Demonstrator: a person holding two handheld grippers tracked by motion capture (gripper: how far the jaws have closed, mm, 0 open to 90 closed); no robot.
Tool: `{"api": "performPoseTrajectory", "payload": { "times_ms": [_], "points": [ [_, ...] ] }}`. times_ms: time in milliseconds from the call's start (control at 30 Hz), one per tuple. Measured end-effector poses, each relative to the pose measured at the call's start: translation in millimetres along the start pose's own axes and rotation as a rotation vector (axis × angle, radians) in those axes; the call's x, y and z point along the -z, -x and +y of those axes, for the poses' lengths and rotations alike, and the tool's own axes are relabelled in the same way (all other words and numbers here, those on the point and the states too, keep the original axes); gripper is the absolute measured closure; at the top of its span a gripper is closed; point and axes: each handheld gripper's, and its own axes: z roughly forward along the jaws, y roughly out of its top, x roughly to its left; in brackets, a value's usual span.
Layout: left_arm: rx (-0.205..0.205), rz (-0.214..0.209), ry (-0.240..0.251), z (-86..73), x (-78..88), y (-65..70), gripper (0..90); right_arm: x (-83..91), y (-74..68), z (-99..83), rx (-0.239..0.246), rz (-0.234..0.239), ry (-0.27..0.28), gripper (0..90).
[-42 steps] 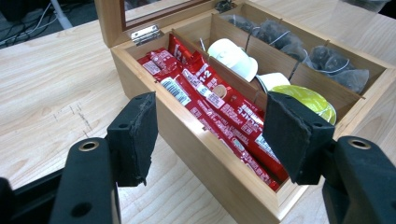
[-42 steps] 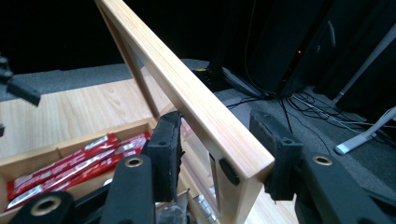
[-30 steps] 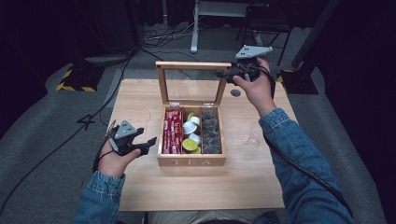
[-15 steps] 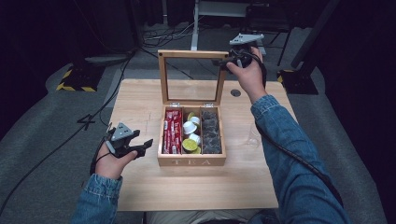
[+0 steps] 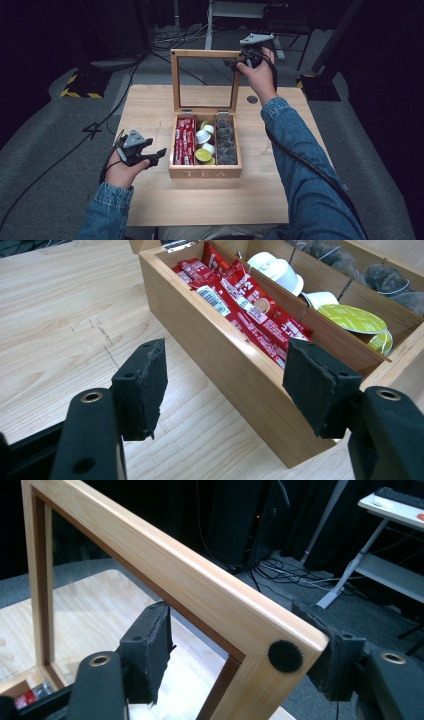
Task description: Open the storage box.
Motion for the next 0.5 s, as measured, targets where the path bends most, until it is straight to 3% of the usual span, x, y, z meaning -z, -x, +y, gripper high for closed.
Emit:
{"api": "performPoseTrajectory", "payload": {
  "times_ms": [367, 500],
  "points": [
    [0.002, -0.004, 0.001, -0.8, 0.4, -1.2, 34.6, -12.8, 4.0, -4.4, -0.037, -0.015, 0.011, 29.9],
    [0.002, -0.004, 0.002, -1.2, 0.6, -0.7, 34.7, -16.2, 5.7, -9.2, -0.045, -0.014, -0.020, 30.9]
  ]
}}
